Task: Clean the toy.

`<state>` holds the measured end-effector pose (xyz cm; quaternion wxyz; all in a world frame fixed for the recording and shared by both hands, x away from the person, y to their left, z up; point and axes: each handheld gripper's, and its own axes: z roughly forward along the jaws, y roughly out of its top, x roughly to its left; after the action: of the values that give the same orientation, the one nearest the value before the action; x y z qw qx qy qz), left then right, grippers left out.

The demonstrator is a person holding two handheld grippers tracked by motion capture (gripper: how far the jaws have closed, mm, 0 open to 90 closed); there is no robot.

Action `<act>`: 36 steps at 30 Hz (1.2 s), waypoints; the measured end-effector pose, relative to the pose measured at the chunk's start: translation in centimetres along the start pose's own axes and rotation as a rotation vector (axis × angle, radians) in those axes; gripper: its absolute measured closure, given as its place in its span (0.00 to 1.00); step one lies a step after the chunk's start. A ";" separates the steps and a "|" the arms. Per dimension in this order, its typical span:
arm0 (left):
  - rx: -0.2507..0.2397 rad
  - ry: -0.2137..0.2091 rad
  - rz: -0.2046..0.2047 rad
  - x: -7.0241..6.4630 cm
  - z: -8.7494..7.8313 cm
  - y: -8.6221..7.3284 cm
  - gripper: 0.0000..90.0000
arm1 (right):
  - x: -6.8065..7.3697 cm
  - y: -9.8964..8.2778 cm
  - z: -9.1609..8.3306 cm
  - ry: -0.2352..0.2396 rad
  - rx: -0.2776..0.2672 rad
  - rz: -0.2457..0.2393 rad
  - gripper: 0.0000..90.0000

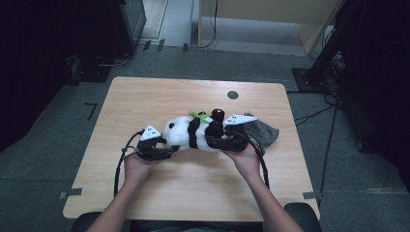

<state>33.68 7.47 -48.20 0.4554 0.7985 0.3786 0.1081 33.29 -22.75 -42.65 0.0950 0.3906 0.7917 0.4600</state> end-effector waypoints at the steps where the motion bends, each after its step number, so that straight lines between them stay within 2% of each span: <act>1: -0.004 0.008 0.007 -0.1 -0.1 0.0 0.46 | -0.1 -0.1 0.0 0.003 0.001 -0.007 0.56; 4: -0.005 0.011 0.016 -0.2 -0.6 0.2 0.54 | -0.3 -0.3 0.2 -0.010 0.008 -0.029 0.41; 6: -0.002 -0.014 -0.010 -0.1 -1.1 0.4 0.60 | -0.7 -0.4 0.3 0.000 0.015 -0.019 0.34; 9: -0.012 -0.021 -0.040 0.3 -2.0 0.7 0.63 | -1.3 -0.7 -0.3 0.060 -0.028 -0.026 0.23; 11: -0.026 -0.020 -0.065 0.7 -2.5 0.8 0.63 | -1.5 -0.9 -0.9 0.056 -0.056 -0.038 0.16; 13: -0.047 -0.009 -0.069 0.9 -3.4 1.1 0.63 | -2.0 -1.3 -1.1 0.073 -0.067 -0.053 0.15; 16: -0.052 -0.016 -0.053 0.5 -4.3 1.6 0.62 | -2.2 -1.7 -1.0 0.077 -0.083 -0.046 0.15; 18: -0.050 -0.021 -0.041 0.1 -4.8 1.7 0.61 | -1.9 -1.7 -0.6 0.112 -0.095 -0.077 0.13; 19: -0.046 -0.030 -0.038 -0.1 -4.9 1.8 0.61 | -1.6 -1.7 -0.5 0.146 -0.106 -0.107 0.12; 22: -0.023 -0.093 -0.075 -0.3 -4.8 1.9 0.60 | -0.7 -1.8 -0.1 0.161 -0.120 -0.163 0.09; 23: -0.017 -0.117 -0.118 -0.2 -4.7 1.9 0.59 | -0.4 -1.8 0.1 0.142 -0.109 -0.173 0.10; 24: -0.006 -0.140 -0.149 0.0 -4.7 1.9 0.59 | 0.0 -1.9 0.3 0.103 -0.092 -0.189 0.12; 25: 0.003 -0.153 -0.178 0.2 -4.6 1.8 0.59 | 0.2 -2.0 0.4 0.093 -0.089 -0.207 0.14; 28: -0.014 -0.194 -0.227 0.6 -4.6 1.6 0.59 | 0.4 -2.1 0.8 0.090 -0.080 -0.211 0.14; 30: -0.027 -0.218 -0.253 0.5 -4.3 1.6 0.59 | 0.8 -2.1 1.1 0.049 -0.081 -0.240 0.11; 31: -0.025 -0.211 -0.248 0.3 -4.2 1.6 0.59 | 1.1 -2.1 1.4 0.010 -0.066 -0.263 0.11; 32: -0.017 -0.178 -0.223 -0.1 -3.8 1.5 0.58 | 1.2 -2.1 1.5 -0.018 -0.049 -0.275 0.15; 33: -0.010 -0.158 -0.200 -0.3 -3.6 1.5 0.57 | 1.3 -2.3 1.7 -0.058 -0.031 -0.288 0.26; 34: 0.000 -0.146 -0.187 -0.4 -3.4 1.5 0.55 | 1.3 -2.5 1.8 -0.073 -0.013 -0.275 0.32; 36: -0.016 -0.140 -0.170 -0.3 -3.2 1.4 0.48 | 0.7 -2.6 1.8 -0.047 0.008 -0.225 0.37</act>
<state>32.58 8.90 -45.21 0.4945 0.7655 0.4115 0.0158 32.39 -21.80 -45.64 0.1629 0.3100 0.8299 0.4342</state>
